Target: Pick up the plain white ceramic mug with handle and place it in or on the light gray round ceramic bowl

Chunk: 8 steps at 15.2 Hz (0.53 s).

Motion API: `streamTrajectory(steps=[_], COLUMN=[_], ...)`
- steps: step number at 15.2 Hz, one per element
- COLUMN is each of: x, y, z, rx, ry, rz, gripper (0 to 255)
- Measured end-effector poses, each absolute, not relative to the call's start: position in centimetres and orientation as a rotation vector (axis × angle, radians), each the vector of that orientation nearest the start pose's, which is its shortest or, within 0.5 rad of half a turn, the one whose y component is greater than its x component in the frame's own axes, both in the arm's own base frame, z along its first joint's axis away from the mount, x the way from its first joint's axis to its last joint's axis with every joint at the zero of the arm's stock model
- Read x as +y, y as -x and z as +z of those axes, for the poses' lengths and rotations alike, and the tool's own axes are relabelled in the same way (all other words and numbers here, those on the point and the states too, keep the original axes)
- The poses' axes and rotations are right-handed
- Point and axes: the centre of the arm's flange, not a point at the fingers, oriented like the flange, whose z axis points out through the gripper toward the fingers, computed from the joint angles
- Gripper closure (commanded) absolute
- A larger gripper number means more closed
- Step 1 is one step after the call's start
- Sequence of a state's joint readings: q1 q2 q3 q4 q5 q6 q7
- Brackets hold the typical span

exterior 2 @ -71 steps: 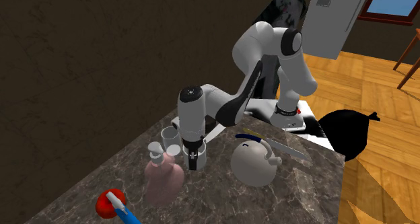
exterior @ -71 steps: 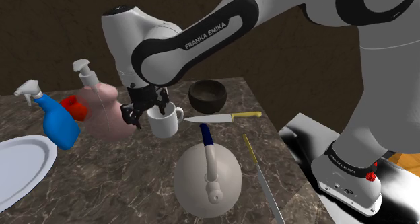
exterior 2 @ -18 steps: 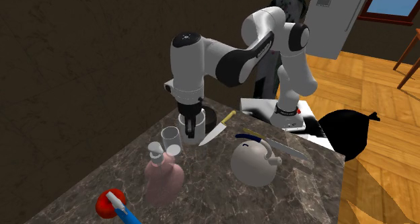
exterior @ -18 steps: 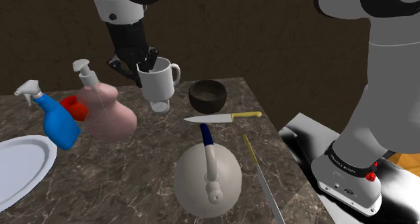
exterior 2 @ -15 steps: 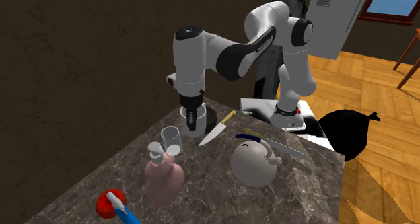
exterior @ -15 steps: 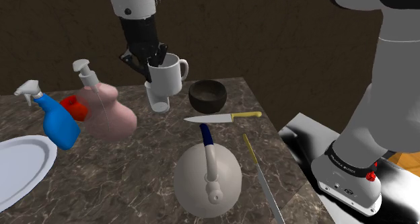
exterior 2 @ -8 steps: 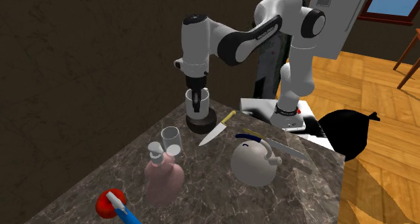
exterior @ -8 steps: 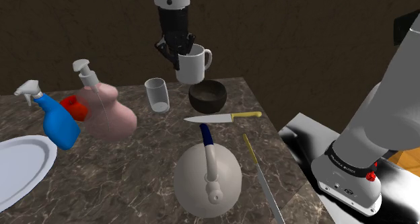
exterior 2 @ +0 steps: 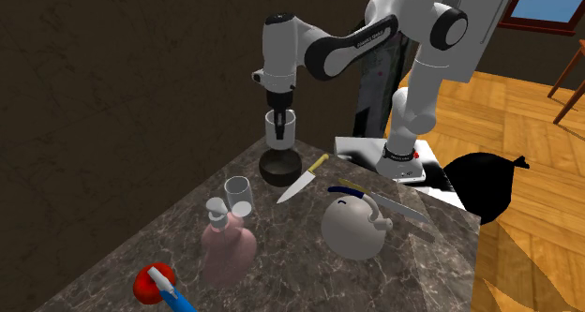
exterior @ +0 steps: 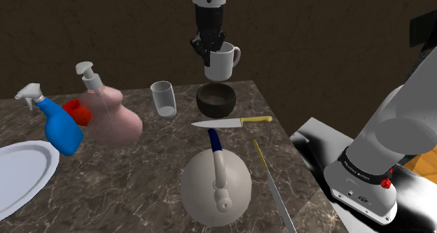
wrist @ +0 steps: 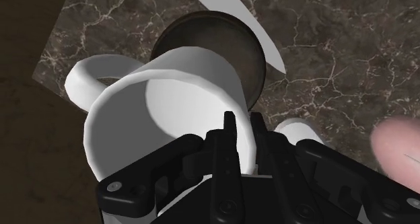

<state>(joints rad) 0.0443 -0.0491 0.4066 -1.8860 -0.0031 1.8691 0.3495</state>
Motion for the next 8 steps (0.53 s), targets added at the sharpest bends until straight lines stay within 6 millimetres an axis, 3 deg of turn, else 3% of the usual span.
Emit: streamTrajectory(steps=[8], x=[23.8], y=[-49.4], z=[48.5], rx=[-0.162], ry=[3.146], rz=[-0.054], gripper=[255])
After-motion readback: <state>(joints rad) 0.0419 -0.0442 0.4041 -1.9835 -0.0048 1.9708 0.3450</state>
